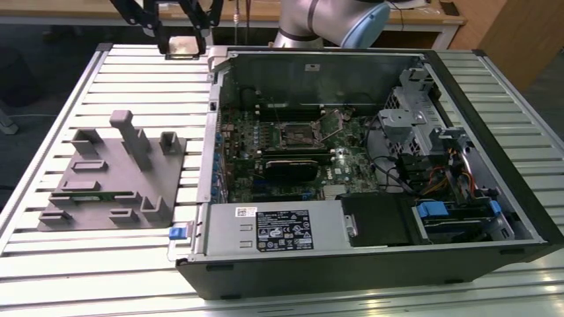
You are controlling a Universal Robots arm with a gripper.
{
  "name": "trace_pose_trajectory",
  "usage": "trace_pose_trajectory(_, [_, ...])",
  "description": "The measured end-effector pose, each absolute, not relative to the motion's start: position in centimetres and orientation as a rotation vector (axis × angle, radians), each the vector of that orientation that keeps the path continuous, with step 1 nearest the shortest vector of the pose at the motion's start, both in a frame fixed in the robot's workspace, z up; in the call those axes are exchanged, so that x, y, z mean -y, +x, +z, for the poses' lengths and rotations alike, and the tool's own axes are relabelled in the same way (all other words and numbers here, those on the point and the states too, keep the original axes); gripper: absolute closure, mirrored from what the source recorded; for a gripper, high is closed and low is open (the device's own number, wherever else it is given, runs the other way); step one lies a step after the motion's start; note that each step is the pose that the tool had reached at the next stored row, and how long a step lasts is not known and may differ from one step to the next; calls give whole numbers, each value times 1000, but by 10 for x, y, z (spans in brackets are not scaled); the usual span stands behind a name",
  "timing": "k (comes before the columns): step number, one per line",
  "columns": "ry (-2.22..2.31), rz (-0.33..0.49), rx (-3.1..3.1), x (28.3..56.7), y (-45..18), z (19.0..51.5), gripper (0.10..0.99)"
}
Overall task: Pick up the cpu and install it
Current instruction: 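Pick up the cpu and move it towards the insertion slot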
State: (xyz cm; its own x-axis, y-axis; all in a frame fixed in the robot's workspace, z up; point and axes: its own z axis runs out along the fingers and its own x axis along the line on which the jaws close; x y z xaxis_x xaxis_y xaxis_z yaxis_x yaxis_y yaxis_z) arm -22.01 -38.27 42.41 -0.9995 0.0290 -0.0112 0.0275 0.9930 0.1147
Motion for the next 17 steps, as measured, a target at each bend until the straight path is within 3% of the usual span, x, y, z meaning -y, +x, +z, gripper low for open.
trace_pose_trajectory(17, [40,180,-3123,380,-185,424,545])
